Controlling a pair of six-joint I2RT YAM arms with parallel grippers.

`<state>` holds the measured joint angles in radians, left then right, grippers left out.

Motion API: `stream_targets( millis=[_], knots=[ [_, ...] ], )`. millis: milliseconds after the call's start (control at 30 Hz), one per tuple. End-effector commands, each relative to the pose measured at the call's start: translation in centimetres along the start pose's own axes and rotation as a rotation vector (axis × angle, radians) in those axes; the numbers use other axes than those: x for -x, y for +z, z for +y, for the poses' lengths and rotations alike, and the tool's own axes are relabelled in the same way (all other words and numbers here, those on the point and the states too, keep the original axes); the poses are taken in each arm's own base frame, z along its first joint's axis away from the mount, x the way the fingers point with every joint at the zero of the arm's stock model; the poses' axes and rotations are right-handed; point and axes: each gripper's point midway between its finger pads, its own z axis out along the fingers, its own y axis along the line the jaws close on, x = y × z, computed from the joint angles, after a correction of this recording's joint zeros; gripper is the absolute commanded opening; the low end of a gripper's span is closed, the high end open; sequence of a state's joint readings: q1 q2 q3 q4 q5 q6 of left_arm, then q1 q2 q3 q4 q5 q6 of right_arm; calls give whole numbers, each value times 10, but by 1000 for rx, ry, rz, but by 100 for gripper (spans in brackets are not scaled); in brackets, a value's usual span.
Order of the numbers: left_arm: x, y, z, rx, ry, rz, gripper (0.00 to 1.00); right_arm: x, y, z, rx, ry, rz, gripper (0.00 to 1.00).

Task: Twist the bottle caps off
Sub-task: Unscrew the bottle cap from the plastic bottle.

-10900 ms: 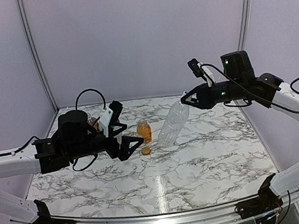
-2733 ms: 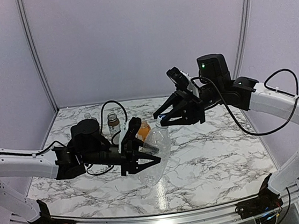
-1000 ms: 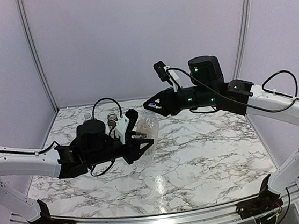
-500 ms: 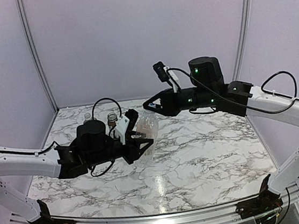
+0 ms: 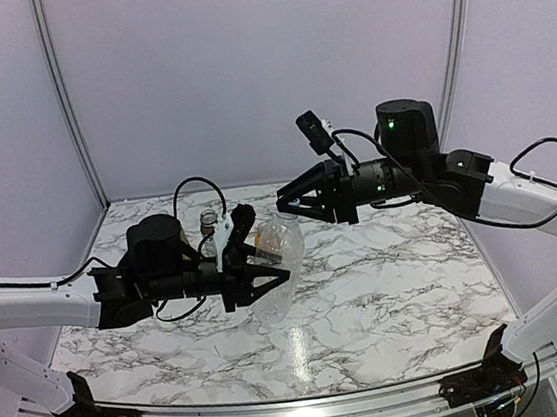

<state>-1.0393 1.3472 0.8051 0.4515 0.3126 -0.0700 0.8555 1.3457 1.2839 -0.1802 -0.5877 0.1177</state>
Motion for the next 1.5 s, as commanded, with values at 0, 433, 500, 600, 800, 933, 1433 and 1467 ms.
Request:
stream_targets(
  millis=[0,433,500,600,800,933,1433,1467],
  knots=[
    [18,-17,-54,-300,16,-26,22,9,-15,38,224,-243,-50,0],
    [18,-29,-61,-422,-12,-12,23,-3,-23,45,409,-277,-32,11],
    [13,-24,-53,-381,-20,-3,23,-1,-20,34,340,-253,-28,20],
    [7,-16,-38,-295,-26,12,23,2,-18,20,246,-212,-20,36],
    [-6,-3,-5,-123,-39,58,23,14,-23,10,144,-153,-44,67],
    [-11,3,17,0,-53,73,22,26,-27,-5,23,-64,-81,78],
    [-8,12,46,201,-80,62,23,18,-7,-60,-363,206,-97,83],
    [-8,12,47,205,-81,61,23,15,-3,-60,-353,210,-87,81]
  ],
)
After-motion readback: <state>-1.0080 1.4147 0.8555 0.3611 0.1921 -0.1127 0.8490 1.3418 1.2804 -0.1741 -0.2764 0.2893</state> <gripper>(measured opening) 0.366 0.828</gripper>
